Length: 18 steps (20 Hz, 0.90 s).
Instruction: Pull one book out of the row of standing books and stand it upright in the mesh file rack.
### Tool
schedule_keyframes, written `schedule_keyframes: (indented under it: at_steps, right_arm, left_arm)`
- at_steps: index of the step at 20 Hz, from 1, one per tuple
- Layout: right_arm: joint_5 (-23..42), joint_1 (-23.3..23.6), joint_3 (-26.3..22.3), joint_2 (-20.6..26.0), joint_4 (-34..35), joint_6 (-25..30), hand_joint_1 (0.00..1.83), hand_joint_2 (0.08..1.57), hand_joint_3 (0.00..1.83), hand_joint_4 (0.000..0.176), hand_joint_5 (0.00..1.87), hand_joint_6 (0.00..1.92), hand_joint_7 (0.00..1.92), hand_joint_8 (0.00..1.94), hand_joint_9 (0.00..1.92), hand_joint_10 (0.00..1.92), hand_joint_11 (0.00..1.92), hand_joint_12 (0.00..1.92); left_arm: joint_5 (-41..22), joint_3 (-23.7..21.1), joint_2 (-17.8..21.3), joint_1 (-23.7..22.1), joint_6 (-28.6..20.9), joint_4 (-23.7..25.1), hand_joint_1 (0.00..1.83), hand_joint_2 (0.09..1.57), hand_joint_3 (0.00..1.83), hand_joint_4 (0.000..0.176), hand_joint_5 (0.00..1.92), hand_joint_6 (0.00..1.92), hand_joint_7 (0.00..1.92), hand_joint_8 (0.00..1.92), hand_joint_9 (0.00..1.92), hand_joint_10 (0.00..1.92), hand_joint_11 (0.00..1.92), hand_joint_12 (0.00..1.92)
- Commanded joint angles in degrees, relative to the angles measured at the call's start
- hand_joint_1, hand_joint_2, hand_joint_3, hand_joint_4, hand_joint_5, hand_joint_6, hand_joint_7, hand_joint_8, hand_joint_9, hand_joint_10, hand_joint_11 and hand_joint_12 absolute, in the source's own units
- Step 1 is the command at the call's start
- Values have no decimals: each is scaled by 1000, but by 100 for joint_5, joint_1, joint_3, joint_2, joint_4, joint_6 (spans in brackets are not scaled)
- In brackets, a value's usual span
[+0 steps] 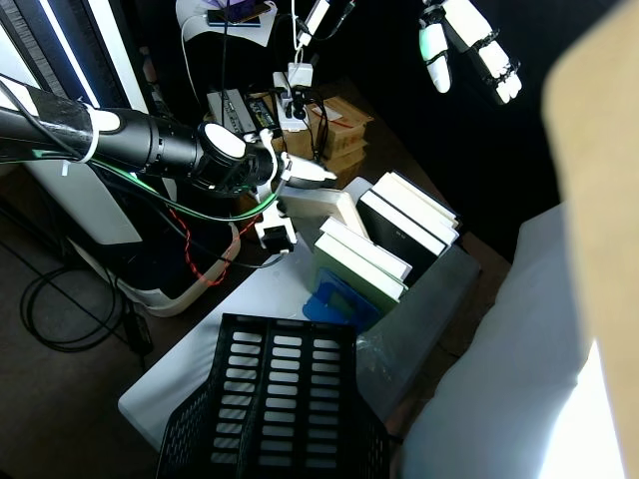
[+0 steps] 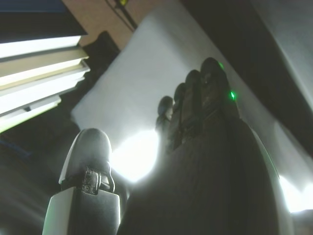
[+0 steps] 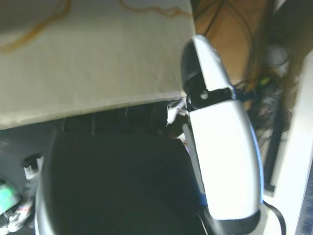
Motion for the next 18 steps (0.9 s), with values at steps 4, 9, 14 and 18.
schedule_keyframes:
  at_steps: [4,9,14,18]
  right_arm:
    - [-183,-60,151,61,-452,573,1050,1239,0,0,559,243,604,58,35,999,0,1559]
    - [-87,-11,182,64,-407,594,1050,1239,0,0,562,236,604,59,35,999,0,1559]
    - [10,129,-60,450,-174,593,1050,1239,0,0,565,230,603,60,35,999,0,1559]
    - [16,178,-141,926,306,592,1050,1239,0,0,566,229,603,60,35,999,0,1559]
  left_arm:
    - [-710,38,55,-26,-1,-149,317,1395,0,57,45,3,0,0,0,0,0,0]
    - [-770,112,-9,-74,-1,33,279,1406,2,53,44,5,11,4,0,0,0,0]
    - [-220,350,-207,-972,-463,913,268,1422,5,88,0,0,0,0,0,0,0,0]
    - [249,603,-504,-1900,-625,1911,292,1420,3,63,46,19,0,0,0,0,0,0]
